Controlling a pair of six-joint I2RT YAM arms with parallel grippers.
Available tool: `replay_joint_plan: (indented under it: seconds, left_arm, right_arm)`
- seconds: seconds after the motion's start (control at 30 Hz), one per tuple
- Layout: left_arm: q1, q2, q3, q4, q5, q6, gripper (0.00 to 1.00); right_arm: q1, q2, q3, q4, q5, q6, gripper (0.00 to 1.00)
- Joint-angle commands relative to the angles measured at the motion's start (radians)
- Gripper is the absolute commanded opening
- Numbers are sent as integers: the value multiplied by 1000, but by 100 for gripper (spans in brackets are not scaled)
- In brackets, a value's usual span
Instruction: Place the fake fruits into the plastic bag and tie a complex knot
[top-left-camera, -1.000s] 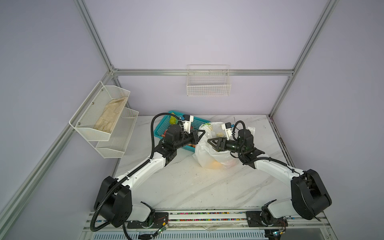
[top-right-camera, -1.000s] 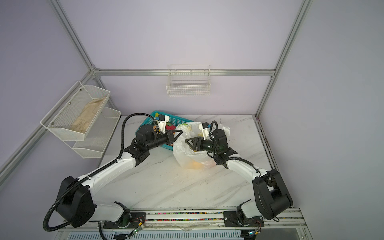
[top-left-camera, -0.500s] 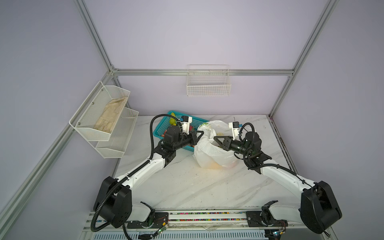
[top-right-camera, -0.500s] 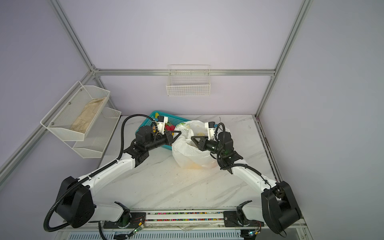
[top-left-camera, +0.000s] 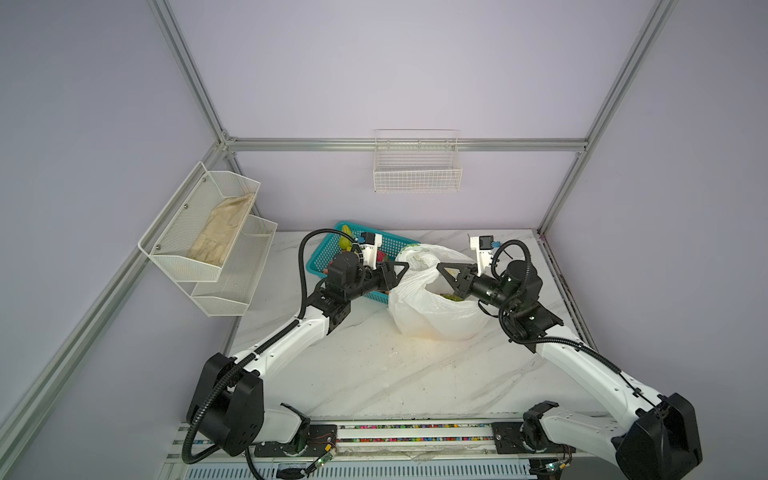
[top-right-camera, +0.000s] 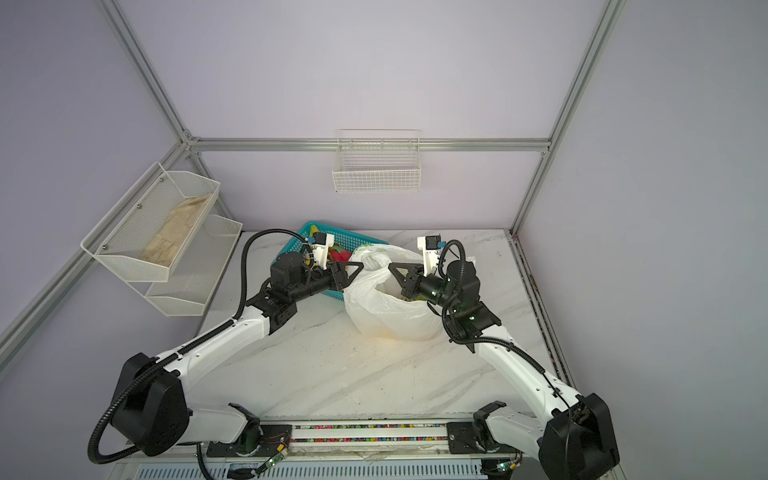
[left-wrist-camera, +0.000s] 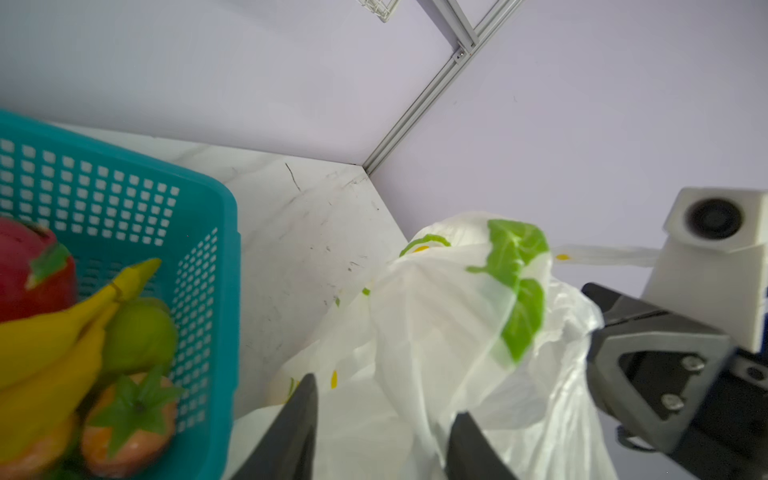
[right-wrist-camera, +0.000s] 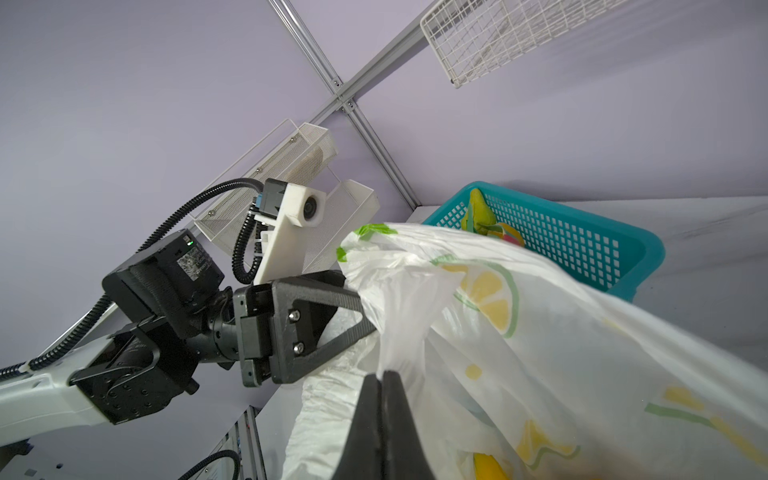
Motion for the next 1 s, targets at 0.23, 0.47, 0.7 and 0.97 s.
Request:
replay_joint_plan:
  seconds: [0.23,0.47,0.7,0.97]
  left_arm:
    - [7,-240,-30,-44,-127,204,75]
    - [-71,-272,59,-35,-30,393,76]
    - [-189,-197,168,-62,-30,780,77]
    - [-189,-135,287,-142,49,970,87]
  right_arm:
    - [6,-51,180,-190,19,-144,0]
    - [22,-26,273,-251,-10,-201,0]
    - [27,12,361,-334,-90,-252,0]
    - [27,-43,361,-410,-145,-331,0]
